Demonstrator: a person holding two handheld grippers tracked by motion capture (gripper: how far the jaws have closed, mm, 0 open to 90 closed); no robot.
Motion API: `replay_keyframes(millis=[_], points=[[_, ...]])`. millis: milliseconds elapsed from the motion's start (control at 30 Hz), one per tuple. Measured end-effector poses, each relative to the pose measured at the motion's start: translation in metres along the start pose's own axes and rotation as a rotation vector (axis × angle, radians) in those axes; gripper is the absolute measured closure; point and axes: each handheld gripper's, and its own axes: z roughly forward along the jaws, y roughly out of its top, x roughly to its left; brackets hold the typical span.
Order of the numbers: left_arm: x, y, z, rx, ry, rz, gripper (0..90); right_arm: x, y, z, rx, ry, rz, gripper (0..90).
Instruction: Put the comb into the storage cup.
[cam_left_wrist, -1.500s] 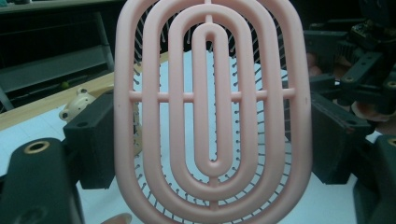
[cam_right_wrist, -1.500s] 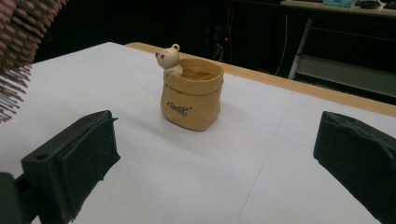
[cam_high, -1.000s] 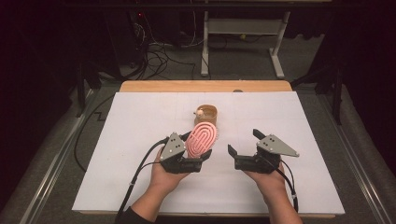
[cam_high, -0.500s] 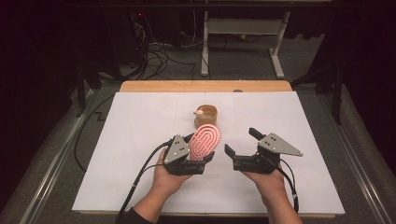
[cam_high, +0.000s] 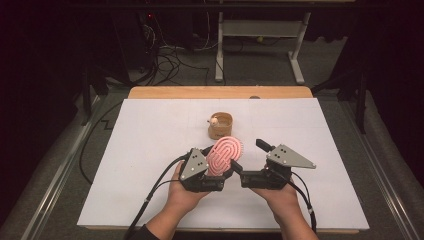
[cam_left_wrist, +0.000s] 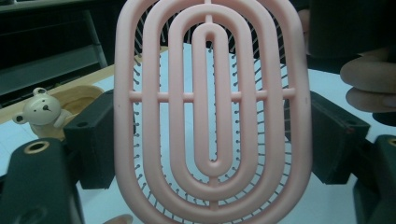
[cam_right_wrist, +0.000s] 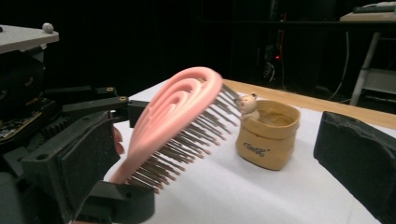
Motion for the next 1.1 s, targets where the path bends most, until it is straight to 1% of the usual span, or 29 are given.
replay_keyframes(millis=[133, 267, 400, 467, 600, 700, 800, 900, 1000, 1100], points=[[-0.004, 0.001, 0.001, -0.001, -0.008, 0.005, 18.1, 0.003, -0.001, 0.003, 0.005, 0.019, 0.013, 0.0], [-0.007, 0.001, 0.001, -0.002, -0.011, 0.012, 18.1, 0.003, -0.002, 0.005, 0.006, 0.042, 0.045, 0.0], [-0.008, 0.002, 0.001, -0.006, -0.011, 0.014, 18.1, 0.006, -0.003, 0.007, 0.016, 0.061, 0.053, 0.0], [-0.009, 0.002, 0.001, -0.007, -0.012, 0.017, 18.1, 0.007, -0.004, 0.008, 0.021, 0.054, 0.056, 0.2], [-0.01, 0.002, 0.001, -0.008, -0.013, 0.023, 18.1, 0.008, -0.005, 0.01, 0.028, 0.06, 0.065, 1.5], [-0.012, 0.002, 0.001, -0.011, -0.013, 0.026, 18.1, 0.008, -0.006, 0.011, 0.029, 0.068, 0.074, 4.7], [-0.013, 0.002, 0.002, -0.006, -0.009, 0.037, 18.1, 0.007, -0.007, 0.012, 0.038, 0.075, 0.077, 9.5], [-0.014, 0.002, 0.002, -0.003, -0.008, 0.038, 18.1, 0.006, -0.009, 0.013, 0.046, 0.081, 0.089, 15.2], [-0.015, 0.002, 0.002, -0.009, -0.01, 0.041, 18.1, 0.006, -0.01, 0.013, 0.052, 0.093, 0.098, 17.7], [-0.016, 0.002, 0.003, -0.004, -0.01, 0.047, 18.1, 0.005, -0.009, 0.013, 0.048, 0.105, 0.109, 22.6]])
